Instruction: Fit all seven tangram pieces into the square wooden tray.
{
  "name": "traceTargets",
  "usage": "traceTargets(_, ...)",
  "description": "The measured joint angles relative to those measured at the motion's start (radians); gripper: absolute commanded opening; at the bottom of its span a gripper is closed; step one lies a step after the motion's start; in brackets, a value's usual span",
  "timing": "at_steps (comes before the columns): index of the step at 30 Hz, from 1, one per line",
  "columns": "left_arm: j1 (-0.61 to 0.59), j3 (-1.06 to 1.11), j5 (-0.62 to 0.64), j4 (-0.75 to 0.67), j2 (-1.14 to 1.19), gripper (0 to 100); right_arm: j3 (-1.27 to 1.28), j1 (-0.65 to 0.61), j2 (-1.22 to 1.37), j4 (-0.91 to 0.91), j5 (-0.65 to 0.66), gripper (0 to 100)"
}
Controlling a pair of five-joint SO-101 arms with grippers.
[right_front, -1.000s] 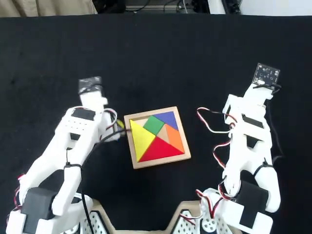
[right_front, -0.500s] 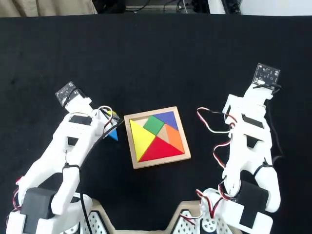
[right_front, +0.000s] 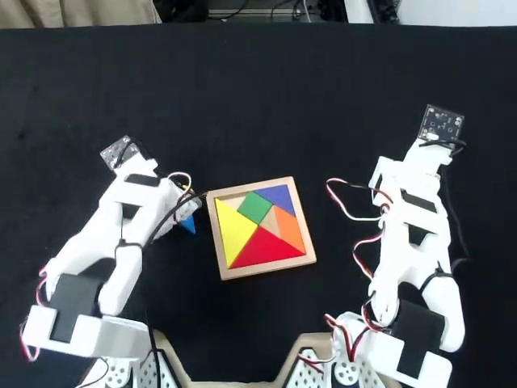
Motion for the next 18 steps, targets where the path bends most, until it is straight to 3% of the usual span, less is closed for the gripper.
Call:
traceTargets(7,0.0,-0.035,0.005,0.018,0.031,16,0.0,0.0,0.0,0.0,0.0,1.1)
traceTargets(18,0.002,-0.051,0.006,0.014,0.031,16,0.0,0.0,0.0,0.0,0.0,1.1)
